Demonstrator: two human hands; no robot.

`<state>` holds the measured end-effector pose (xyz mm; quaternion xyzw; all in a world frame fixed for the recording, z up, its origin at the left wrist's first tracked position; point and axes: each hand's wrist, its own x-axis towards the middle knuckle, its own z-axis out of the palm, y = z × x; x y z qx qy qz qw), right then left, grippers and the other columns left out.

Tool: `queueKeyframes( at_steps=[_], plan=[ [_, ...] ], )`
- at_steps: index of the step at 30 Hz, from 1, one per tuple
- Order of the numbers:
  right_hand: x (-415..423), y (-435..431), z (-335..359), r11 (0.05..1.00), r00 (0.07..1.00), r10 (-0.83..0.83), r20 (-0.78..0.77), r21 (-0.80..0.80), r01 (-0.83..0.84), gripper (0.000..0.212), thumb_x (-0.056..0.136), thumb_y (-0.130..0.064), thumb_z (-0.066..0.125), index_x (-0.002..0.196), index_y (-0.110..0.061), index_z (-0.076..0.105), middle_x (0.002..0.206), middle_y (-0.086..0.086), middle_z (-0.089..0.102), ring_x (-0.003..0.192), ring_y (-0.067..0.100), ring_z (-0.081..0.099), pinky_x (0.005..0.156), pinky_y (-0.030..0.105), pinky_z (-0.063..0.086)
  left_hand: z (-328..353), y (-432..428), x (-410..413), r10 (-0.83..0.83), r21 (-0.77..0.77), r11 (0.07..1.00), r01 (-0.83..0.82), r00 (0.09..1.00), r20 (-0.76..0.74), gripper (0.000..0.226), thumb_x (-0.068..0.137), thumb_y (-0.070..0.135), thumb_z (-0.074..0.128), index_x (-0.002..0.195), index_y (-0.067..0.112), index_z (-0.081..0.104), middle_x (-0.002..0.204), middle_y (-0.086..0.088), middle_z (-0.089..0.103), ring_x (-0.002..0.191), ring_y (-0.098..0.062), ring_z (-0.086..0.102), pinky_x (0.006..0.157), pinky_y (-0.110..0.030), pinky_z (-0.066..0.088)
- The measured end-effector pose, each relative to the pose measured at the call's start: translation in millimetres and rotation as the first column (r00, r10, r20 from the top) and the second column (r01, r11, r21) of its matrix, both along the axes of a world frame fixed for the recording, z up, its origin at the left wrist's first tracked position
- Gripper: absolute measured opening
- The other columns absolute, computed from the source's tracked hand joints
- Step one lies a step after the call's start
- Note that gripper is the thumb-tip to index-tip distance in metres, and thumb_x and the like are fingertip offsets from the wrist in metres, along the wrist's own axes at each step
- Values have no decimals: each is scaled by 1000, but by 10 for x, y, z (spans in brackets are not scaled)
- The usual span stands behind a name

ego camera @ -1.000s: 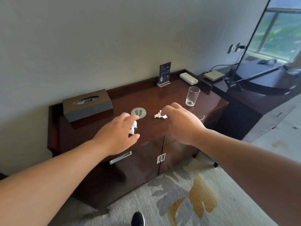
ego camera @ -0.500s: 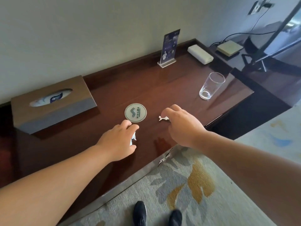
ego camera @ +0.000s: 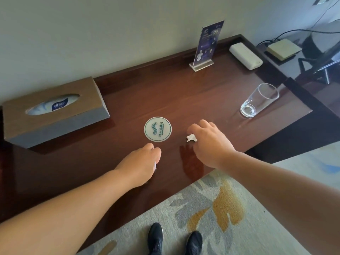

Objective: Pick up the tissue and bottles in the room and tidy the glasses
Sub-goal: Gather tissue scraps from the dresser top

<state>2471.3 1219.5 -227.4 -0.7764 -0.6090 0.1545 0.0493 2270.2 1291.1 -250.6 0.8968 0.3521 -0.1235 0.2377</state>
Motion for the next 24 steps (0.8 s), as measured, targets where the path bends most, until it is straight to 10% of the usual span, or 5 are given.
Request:
queueKeyframes(
  at_steps=[6, 16, 24],
  plan=[
    [73, 85, -102, 989, 993, -91, 72, -110, 98, 37, 82, -29, 58, 112, -15, 42, 112, 6, 35, 106, 30, 34, 78, 33, 41, 175, 150, 211, 63, -14, 998, -62, 981, 183, 19, 90, 11, 35, 81, 21, 49, 80, 3, 55, 74, -25, 54, 64, -37, 45],
    [19, 93, -310, 976, 996, -89, -6, -200, 86, 13, 88, -5, 44, 96, -15, 40, 106, 8, 36, 102, 33, 42, 78, 43, 46, 282, 171, 282, -24, 5, 1000, 23, 986, 168, 16, 92, 19, 38, 82, 24, 49, 66, 7, 50, 71, -24, 57, 59, -33, 42],
    [181, -269, 226, 975, 974, -220, -47, -26, 219, 25, 86, -1, 46, 107, -14, 46, 99, 3, 34, 84, 24, 39, 72, 36, 44, 608, 62, 756, -202, 95, 979, 183, 943, 266, 9, 90, 26, 44, 84, 27, 52, 55, 4, 51, 59, -20, 52, 50, -32, 33]
  ],
)
